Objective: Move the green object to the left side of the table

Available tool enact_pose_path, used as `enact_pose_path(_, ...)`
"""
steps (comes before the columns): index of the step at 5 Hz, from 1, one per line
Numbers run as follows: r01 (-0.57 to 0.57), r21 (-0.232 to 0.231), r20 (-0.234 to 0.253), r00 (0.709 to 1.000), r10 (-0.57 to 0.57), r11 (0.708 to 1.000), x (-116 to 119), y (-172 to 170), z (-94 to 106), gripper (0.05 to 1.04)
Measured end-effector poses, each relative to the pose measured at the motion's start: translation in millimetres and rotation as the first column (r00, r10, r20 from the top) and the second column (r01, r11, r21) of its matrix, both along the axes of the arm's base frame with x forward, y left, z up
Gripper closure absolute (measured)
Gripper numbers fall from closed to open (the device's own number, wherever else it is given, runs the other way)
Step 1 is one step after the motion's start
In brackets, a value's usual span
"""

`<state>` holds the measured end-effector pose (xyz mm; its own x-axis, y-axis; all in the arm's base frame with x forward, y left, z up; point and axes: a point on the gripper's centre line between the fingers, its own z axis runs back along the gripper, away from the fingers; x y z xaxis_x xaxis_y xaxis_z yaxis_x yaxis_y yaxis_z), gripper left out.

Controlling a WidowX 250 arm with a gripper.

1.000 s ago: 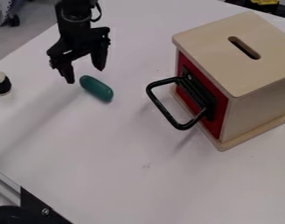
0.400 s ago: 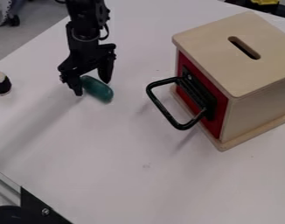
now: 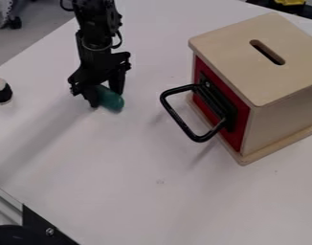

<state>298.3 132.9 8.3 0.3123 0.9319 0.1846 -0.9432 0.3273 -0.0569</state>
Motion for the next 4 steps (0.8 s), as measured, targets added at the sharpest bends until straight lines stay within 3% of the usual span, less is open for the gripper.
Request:
enact_pose_path(1, 0.014, -0.041, -0.002, 1.0, -0.014, 0.999, 0.9, -7.8, -0.4, 0.64)
enact_pose_path(3, 0.107, -0.108, 0.0, 0.994, -0.108, 0.988, 7.2, -12.9, 7.8, 0.644)
enact_pose_path(4, 0.187, -0.071, 0.043, 0.982, -0.184, 0.98, 9.6, -3.6, 40.2, 0.644)
